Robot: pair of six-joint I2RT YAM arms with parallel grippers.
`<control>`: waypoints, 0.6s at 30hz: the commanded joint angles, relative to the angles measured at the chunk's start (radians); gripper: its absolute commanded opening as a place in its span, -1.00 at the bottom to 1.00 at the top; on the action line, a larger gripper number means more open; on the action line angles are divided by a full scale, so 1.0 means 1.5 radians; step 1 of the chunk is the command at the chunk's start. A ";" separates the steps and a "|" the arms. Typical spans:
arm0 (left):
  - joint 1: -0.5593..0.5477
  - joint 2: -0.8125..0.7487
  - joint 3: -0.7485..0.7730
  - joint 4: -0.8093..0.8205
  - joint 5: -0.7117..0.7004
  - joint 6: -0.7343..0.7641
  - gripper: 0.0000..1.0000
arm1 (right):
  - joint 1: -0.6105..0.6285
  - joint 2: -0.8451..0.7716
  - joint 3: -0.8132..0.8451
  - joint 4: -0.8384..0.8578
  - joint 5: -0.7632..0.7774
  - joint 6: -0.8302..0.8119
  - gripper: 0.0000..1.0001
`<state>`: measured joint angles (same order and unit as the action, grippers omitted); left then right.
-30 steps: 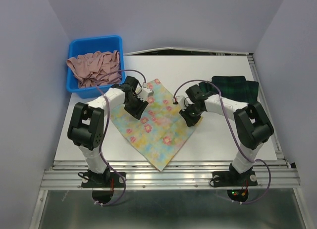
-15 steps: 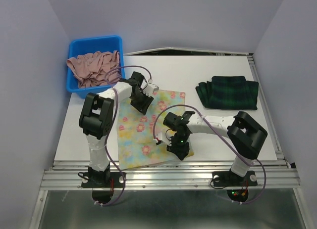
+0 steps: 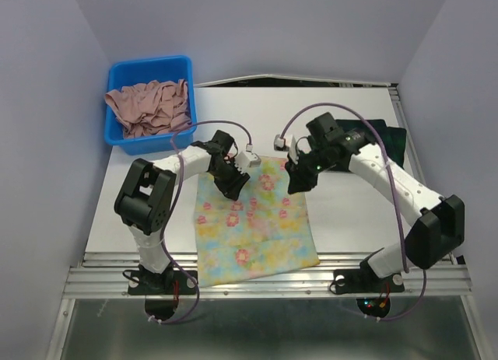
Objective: Fold and stack the skirts
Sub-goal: Flatten the skirt out
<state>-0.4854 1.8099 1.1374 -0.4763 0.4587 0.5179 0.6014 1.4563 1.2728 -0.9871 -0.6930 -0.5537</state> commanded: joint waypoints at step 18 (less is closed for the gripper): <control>0.155 0.110 0.399 -0.215 -0.044 0.201 0.21 | -0.213 0.424 0.354 0.111 0.135 -0.069 -0.38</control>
<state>-0.2890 1.8778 1.6646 -0.7204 0.4263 0.7380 0.2844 2.0689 1.7069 -0.8478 -0.4992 -0.5991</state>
